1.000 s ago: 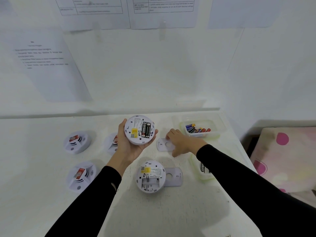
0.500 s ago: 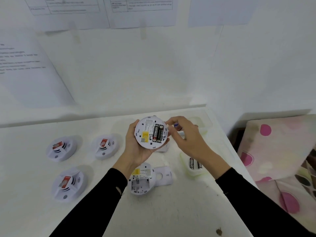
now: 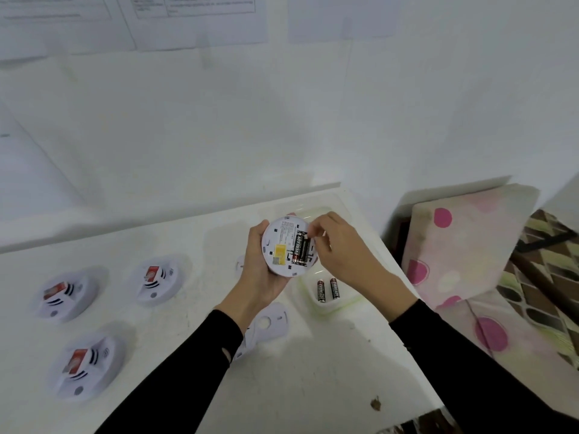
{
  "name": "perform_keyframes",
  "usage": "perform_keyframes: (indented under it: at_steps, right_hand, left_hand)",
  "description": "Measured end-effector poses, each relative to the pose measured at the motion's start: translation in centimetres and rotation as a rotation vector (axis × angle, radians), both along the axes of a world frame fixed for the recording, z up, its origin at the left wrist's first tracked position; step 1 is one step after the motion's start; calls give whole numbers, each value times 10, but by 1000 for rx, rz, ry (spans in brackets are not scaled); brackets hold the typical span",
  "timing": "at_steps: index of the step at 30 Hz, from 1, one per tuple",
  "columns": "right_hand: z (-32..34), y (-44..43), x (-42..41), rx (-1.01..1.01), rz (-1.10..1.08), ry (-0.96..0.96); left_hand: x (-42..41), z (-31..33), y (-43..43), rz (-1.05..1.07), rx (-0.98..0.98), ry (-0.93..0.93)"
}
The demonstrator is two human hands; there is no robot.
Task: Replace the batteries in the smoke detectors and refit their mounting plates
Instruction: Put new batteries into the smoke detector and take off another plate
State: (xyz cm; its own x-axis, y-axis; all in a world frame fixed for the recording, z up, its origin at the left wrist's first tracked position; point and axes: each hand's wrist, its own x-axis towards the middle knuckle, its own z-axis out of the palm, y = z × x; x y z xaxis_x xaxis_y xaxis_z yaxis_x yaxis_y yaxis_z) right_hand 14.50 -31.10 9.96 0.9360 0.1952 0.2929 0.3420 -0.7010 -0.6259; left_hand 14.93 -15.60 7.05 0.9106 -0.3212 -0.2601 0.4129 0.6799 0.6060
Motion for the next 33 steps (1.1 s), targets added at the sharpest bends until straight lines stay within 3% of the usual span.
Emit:
perform_keyframes:
  at_steps: [8, 13, 16, 19, 21, 23, 25, 29, 33]
  right_hand:
    - [9, -2, -1, 117, 3, 134]
    - [7, -4, -1, 119, 32, 106]
    - [9, -11, 3, 368, 62, 290]
    - [8, -28, 11, 601, -105, 323]
    - [-3, -41, 16, 409, -217, 340]
    - [-19, -49, 18, 66, -217, 432]
    - [-32, -48, 16, -128, -188, 523]
    - [-40, -40, 14, -297, -138, 573]
    - [-44, -37, 11, -307, -177, 517]
  left_hand:
    - [0, -7, -5, -11, 40, 7]
    - [2, -11, -2, 15, 39, 45]
    - [3, -13, 0, 24, 40, 49]
    - [4, -17, 6, 64, 3, 67]
    - [3, -21, 11, 107, -48, 72]
    - [3, -22, 15, 122, -86, 69]
    - [3, -22, 15, 115, -88, 67]
    - [2, -19, 13, 101, -83, 69]
    - [0, -16, 14, 105, -66, 64]
